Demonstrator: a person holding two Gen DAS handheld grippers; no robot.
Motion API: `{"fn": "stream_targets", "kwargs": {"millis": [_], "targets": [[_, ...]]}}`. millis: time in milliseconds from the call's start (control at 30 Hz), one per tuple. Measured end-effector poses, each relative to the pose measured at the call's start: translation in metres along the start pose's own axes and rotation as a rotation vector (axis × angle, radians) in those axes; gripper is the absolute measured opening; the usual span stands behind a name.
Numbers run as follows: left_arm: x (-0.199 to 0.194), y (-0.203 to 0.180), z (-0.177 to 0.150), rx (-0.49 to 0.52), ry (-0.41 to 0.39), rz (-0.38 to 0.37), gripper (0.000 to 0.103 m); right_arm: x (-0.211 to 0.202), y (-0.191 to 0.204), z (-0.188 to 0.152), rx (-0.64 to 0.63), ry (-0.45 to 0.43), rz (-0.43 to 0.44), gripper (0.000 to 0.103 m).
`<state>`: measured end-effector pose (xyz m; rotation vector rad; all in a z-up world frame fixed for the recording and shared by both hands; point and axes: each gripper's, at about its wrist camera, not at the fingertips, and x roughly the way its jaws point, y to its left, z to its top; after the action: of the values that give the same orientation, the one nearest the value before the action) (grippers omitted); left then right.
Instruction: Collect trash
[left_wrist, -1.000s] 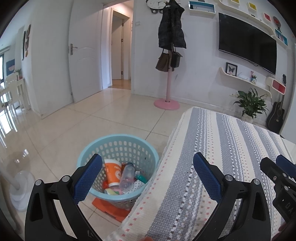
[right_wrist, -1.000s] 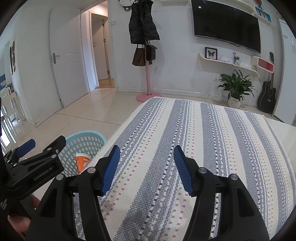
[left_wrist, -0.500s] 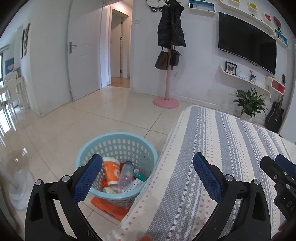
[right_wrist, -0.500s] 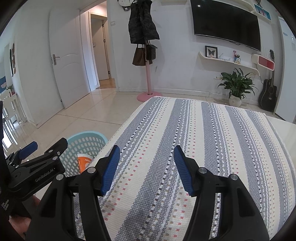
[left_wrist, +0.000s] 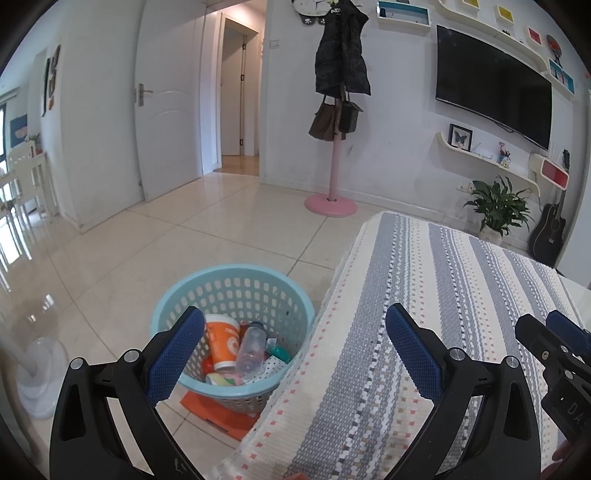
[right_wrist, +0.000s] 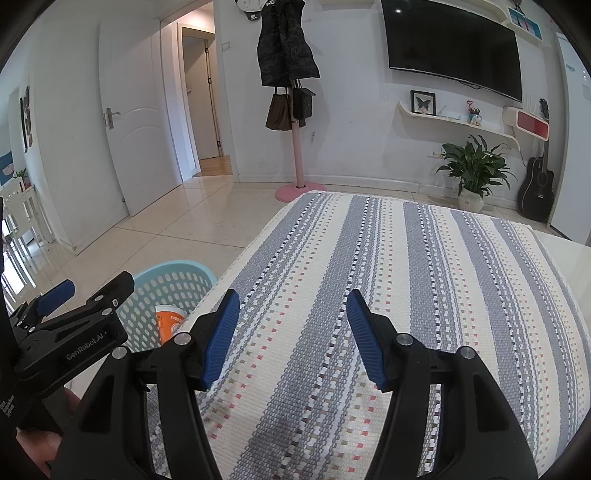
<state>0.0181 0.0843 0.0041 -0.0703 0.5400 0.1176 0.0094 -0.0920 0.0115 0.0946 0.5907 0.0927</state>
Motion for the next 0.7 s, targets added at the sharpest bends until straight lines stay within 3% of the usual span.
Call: {"fn": "stream_targets", "kwargs": {"millis": [700], "targets": [[0.0011,-0.0006,-0.0001,0.012,0.007,0.062,0.096,0.0001,0.0003,-0.0006,0.0,0.002,0.004,0.057]]}}
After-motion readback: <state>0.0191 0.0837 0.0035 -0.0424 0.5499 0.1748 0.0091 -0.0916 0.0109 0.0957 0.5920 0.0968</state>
